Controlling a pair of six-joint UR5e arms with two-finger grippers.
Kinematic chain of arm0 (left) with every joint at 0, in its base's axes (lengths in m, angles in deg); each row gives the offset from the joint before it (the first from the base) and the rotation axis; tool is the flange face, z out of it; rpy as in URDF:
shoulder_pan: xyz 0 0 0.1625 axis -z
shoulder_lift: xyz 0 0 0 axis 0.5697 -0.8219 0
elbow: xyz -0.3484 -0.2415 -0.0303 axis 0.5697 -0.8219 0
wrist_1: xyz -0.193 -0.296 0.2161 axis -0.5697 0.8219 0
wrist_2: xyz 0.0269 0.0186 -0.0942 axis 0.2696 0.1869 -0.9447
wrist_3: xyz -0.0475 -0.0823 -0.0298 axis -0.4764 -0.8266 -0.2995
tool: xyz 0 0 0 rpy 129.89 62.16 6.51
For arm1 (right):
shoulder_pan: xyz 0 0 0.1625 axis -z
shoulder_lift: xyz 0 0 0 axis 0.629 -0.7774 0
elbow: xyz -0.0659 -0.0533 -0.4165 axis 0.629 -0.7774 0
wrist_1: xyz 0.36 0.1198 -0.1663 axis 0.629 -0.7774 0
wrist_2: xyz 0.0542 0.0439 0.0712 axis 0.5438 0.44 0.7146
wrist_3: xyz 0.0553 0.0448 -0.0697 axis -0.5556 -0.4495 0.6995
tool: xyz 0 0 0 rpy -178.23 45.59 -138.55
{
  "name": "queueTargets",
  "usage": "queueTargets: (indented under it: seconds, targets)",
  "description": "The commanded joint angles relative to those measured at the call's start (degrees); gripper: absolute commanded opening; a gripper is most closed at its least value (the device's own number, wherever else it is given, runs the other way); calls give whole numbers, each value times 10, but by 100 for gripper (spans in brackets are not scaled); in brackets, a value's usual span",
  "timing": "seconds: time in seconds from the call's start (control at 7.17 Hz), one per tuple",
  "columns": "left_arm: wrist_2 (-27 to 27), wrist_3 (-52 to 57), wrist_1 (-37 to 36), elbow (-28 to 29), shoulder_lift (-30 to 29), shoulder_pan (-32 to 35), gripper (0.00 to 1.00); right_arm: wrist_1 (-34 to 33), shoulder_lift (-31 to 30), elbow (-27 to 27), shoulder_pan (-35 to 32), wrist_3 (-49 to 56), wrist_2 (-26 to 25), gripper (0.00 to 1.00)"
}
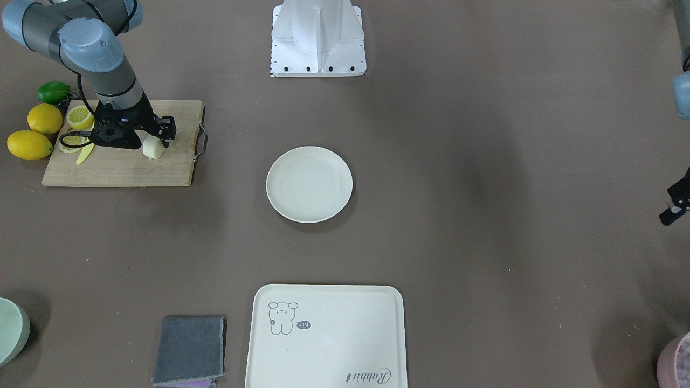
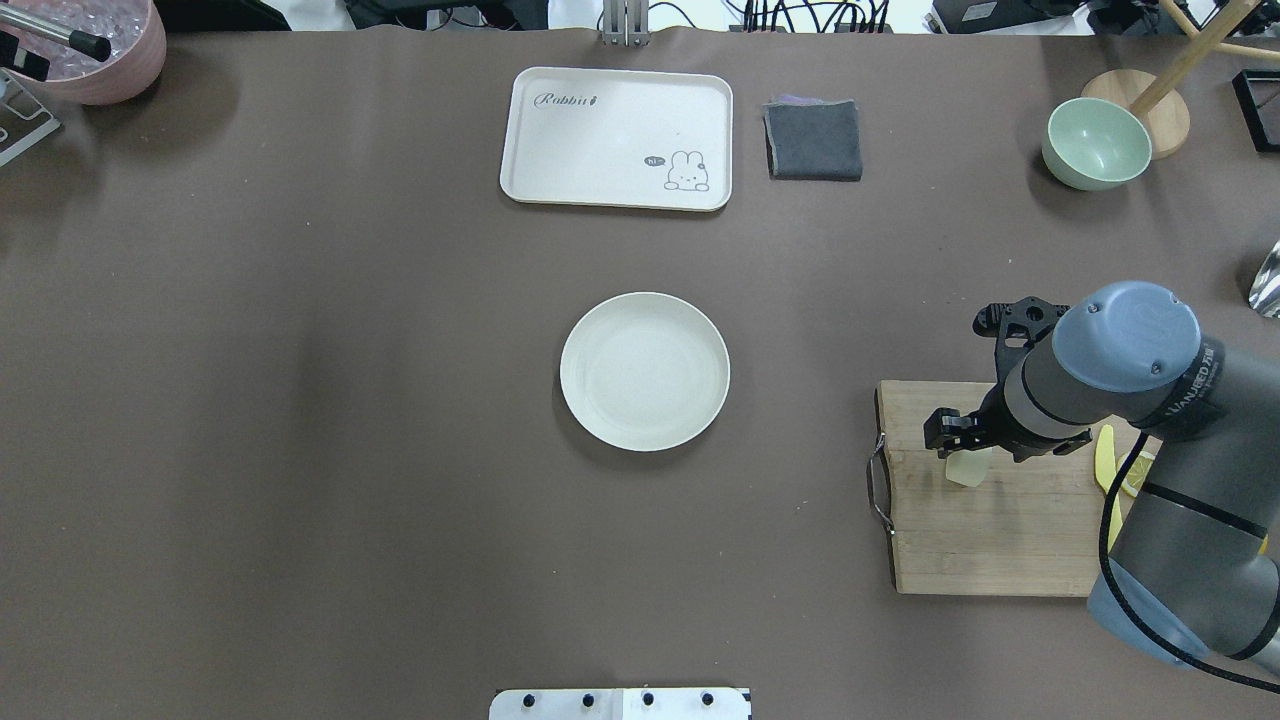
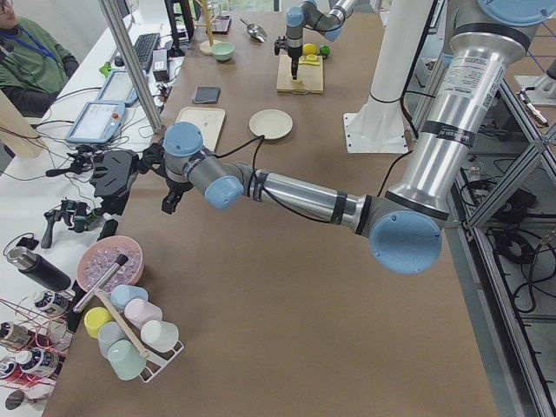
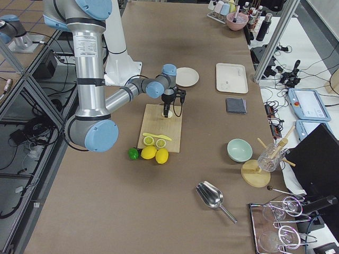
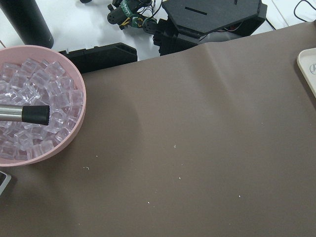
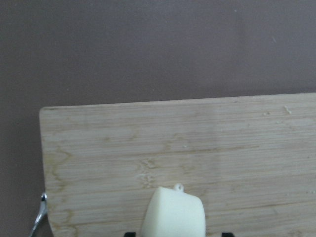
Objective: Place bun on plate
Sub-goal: 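Lower the right gripper onto the cream bun on the cutting board and grasp it, then lift the bun with the right gripper and carry it over the white plate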
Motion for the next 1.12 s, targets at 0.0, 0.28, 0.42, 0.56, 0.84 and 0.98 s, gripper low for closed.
queueTargets:
  seconds: [0.0, 0.28, 0.42, 0.56, 0.84, 0.98]
  targets:
    - [0, -1, -1, -28, 21, 0, 98, 4, 4, 0, 4, 1, 2, 0]
    - [-1, -1, -1, -39, 21, 0, 98, 1, 6, 44, -26, 7, 8, 0]
    - [-1, -1, -2, -34, 21, -1, 98, 3, 15, 59, -44, 11, 15, 0]
    - [-4, -2, -3, -33, 18, -3, 98, -5, 70, 53, -54, 10, 21, 0]
    - [-8, -2, -2, -34, 18, -4, 98, -16, 186, 0, -59, 11, 14, 0]
    - [-7, -2, -3, -28, 13, -6, 98, -8, 210, -17, -58, 16, 14, 0]
